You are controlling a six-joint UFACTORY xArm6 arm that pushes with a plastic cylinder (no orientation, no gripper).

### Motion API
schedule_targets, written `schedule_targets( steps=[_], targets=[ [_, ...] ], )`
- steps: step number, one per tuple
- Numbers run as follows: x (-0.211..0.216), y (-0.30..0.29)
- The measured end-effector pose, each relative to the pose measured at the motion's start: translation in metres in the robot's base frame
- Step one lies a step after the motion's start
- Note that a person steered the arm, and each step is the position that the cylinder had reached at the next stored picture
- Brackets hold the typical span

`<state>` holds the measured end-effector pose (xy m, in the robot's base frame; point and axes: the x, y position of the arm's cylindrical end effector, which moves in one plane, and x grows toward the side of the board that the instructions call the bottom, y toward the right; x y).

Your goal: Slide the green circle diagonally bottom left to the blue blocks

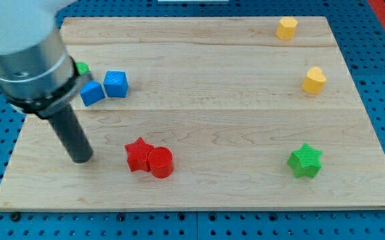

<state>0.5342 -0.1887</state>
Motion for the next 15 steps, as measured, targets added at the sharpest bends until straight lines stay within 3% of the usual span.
schedule_targets(
  steps=[2, 3, 4, 6, 9, 12, 13, 14, 15],
  targets=[
    [-0.034, -0.095],
    [-0.044, -0.116],
    [-0.054, -0.116],
    [-0.118, -0.116],
    [-0.209, -0.02],
    [-0.081, -0.053],
    [-0.109, -0.067],
    [-0.088, -0.097],
    [-0.047, -0.071]
  ],
)
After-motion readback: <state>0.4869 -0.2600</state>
